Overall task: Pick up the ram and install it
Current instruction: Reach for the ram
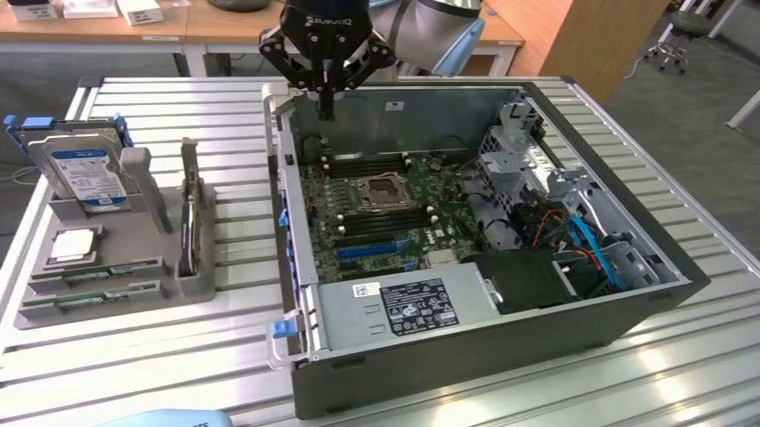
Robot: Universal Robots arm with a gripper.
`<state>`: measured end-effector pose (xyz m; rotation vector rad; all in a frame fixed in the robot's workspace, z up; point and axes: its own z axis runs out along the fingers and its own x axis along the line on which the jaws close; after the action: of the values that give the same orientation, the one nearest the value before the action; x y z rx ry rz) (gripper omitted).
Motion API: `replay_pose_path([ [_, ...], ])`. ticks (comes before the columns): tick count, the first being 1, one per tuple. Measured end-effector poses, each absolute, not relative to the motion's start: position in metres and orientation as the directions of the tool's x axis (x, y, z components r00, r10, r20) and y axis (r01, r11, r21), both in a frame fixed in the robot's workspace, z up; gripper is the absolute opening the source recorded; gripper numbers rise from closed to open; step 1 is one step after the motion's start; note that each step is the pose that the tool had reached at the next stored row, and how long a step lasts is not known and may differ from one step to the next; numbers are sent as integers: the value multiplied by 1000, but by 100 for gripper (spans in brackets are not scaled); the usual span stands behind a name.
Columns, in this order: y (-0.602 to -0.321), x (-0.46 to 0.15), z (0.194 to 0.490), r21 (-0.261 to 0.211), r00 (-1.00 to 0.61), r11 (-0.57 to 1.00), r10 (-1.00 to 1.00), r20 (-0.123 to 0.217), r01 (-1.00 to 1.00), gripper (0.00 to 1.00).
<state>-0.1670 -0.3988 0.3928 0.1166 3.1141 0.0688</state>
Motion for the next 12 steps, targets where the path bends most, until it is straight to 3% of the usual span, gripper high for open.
replay_pose_path([
  [12,-399,-186,392,45,-997,996,75,-22,74,10],
])
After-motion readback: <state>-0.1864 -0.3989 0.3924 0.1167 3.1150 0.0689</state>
